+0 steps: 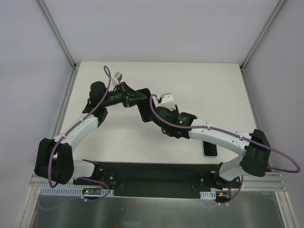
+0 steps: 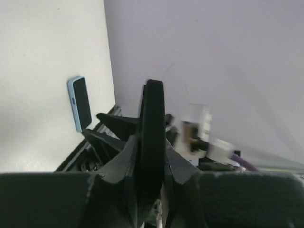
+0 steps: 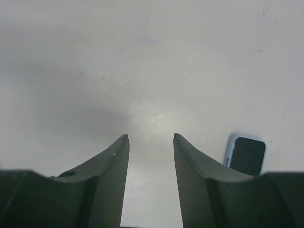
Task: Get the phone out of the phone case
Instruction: Remove the phone case from the phone.
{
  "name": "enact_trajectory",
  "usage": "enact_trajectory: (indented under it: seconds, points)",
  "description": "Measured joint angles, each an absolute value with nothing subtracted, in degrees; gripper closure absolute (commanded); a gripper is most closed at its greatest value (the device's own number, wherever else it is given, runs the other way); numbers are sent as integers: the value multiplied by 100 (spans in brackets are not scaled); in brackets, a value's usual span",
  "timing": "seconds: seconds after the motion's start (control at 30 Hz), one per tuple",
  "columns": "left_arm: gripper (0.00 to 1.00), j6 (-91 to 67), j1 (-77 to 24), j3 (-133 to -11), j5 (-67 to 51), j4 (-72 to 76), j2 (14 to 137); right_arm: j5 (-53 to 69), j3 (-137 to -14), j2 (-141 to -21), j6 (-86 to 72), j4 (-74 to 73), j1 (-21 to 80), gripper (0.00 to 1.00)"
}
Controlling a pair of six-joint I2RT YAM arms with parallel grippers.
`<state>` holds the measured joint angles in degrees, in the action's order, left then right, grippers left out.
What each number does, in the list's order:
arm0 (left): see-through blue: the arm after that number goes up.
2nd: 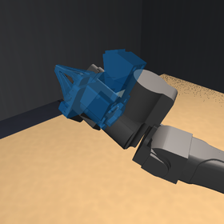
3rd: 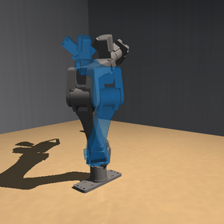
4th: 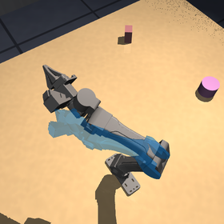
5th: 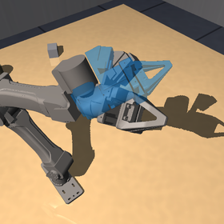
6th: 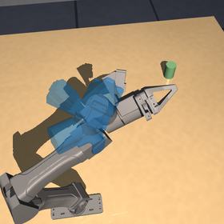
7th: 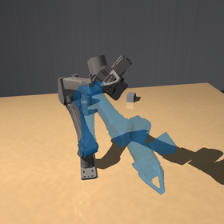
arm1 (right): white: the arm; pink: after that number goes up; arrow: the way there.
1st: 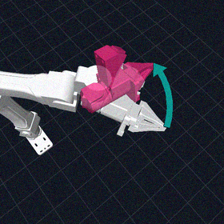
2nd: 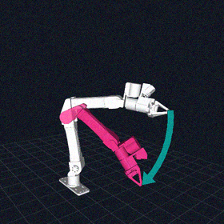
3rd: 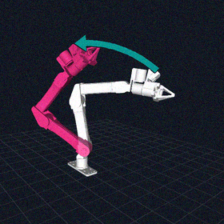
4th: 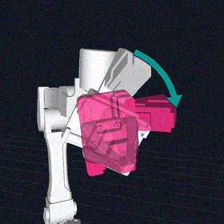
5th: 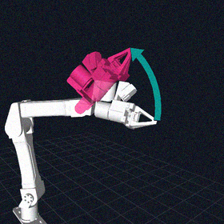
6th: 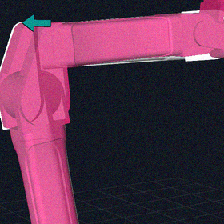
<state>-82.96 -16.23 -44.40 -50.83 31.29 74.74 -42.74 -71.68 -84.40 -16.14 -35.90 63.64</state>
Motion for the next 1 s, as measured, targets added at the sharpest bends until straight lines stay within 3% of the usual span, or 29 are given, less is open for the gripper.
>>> enact_trajectory:
  seconds: [0.2,0.57,0.77,1.0]
  points:
    - [100,-8488,-1653,-4821,-5347,3653,7150,-3354,-6283,-8451,-1444,-3347,6093,55]
    - [100,-9085,-1695,-4873,-5701,3922,7133,-1437,-5068,-7402,-1682,-2268,5236,53]
    - [100,-9135,-1695,-4873,-5704,4016,7133,-886,-4998,-6451,-1896,-2134,4884,52]
    - [100,-9231,-1695,-4871,-5712,4254,7166,-139,-4976,-5360,-2569,-1614,4346,43]
